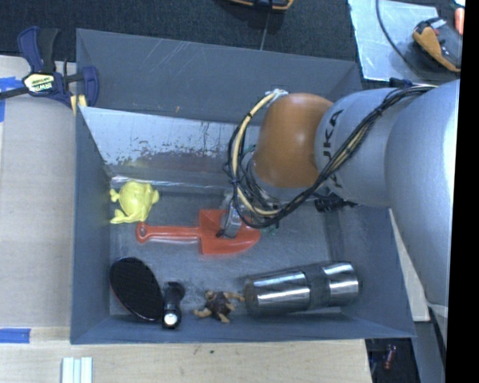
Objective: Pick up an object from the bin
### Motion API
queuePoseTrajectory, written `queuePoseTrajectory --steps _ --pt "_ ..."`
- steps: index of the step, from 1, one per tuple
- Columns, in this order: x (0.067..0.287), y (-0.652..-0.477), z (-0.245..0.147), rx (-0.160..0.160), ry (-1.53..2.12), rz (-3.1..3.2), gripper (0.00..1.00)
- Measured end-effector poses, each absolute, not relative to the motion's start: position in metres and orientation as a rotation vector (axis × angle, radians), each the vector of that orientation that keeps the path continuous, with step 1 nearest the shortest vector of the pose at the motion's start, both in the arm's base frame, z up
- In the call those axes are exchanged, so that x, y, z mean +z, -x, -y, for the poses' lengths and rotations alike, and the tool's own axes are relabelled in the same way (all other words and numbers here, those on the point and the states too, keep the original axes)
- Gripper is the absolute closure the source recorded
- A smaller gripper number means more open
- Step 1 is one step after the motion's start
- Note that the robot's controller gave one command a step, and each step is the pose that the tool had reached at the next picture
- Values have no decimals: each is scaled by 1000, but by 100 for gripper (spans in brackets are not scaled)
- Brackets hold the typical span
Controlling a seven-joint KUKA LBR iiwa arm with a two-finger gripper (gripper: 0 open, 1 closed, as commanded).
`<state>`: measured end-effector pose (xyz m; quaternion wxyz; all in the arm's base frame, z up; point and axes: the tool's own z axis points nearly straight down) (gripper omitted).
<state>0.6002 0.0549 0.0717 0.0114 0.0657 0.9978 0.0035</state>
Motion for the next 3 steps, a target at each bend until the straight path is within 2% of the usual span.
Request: queuePoseTrajectory --steps 2,3 --pt "74 -600 -55 11 -205 -3110 100" --pt "83 -600 -55 12 -205 -3109 100"
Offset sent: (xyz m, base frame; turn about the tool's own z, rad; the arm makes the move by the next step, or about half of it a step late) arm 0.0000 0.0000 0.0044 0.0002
